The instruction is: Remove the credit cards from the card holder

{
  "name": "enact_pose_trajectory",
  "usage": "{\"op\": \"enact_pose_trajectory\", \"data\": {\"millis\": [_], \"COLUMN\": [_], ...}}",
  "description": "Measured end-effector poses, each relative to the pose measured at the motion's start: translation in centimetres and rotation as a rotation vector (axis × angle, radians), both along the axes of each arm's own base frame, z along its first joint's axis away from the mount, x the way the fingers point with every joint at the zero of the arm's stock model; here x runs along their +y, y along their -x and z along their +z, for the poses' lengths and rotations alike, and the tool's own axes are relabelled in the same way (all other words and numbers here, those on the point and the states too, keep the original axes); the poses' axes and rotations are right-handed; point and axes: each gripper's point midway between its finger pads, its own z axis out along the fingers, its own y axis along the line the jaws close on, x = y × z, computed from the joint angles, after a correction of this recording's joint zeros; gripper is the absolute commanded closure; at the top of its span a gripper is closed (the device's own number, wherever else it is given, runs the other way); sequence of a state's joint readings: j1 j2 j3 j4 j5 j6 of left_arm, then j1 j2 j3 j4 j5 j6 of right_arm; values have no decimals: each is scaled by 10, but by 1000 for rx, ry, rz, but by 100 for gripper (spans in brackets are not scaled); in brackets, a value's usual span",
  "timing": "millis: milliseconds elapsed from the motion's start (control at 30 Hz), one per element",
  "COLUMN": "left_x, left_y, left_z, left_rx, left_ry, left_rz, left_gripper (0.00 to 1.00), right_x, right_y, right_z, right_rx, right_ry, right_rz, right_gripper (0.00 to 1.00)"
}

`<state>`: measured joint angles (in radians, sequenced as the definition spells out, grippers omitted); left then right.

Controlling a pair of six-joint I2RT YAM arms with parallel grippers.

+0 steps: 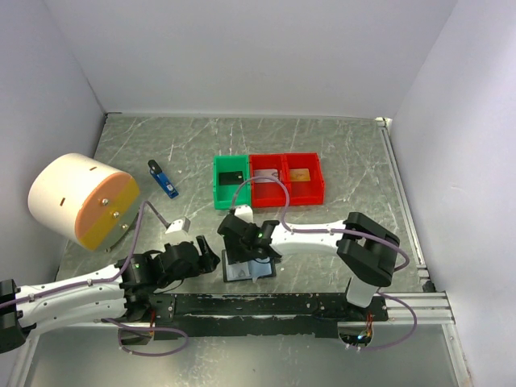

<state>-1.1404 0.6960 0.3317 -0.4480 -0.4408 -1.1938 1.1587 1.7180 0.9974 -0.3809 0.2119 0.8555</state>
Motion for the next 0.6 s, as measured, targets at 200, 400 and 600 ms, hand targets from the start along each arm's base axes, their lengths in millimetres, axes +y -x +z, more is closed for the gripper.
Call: {"op": "enact_pose_trajectory", "data": {"millis": [200,400,600], "left_x": [-8,-24,-36], "left_y": [1,2,4], "left_z": [1,8,8], "left_rx": [-3,-20,-23], "left_ry": [6,50,93], "left_rz": [-39,-101,-138], "left_gripper": [13,13,14], "right_x": [-2,-4,-2], "right_y": [-1,-2,-2], "right_z": [2,3,6], "right_rx": [27,66,80], "right_ry": [-93,-174,-201], "right_rz": [-10,-23,-23], "right_gripper": [48,48,34]}}
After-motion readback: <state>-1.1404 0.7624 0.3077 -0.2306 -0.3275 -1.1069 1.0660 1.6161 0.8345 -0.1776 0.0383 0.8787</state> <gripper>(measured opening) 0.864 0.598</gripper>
